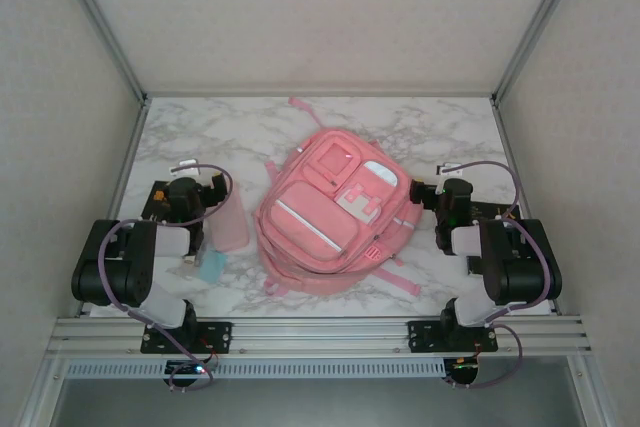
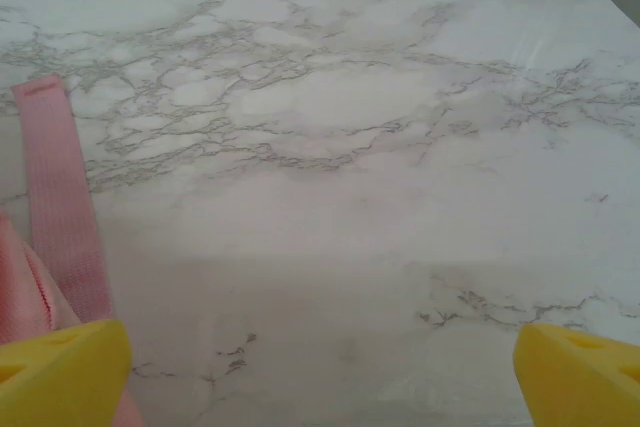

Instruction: Pack the student bag

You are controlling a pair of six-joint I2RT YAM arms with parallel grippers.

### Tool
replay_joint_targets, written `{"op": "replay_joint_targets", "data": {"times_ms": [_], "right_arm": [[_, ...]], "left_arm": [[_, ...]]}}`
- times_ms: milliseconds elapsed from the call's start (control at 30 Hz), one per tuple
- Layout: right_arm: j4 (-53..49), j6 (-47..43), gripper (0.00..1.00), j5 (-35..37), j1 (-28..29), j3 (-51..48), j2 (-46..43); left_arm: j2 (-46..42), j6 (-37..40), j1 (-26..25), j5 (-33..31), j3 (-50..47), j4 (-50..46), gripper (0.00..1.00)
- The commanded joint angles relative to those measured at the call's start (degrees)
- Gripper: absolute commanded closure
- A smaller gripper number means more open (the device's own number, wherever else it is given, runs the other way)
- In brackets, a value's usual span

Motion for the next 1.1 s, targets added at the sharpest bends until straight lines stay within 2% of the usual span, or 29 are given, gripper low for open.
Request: {"op": "replay_joint_targets", "data": {"times_ms": [0,900,967,1067], "right_arm": [[0.9,0.2,0.01,-1.4,0.3,1.0,-0.1],[1.0,0.2,0.01,-1.7,0.2,1.0,-0.2],[-2.3,0.7,0.01,-0.3,0.2,2.4,-1.5],[-20.2,2.0,0.02,3.5,0.9,11.1,-6.0]], "left_arm": [[-0.1,0.1,0.6,0.6,1.0,0.6,0.00],[-0.1,0.5,1.2,3.7,1.4,-0.2,0.00],[-0.1,0.6,1.1,3.5,1.4,-0.1,0.00],[-2.4,0.4,1.0,2.7,3.8,-6.5,0.00]]}}
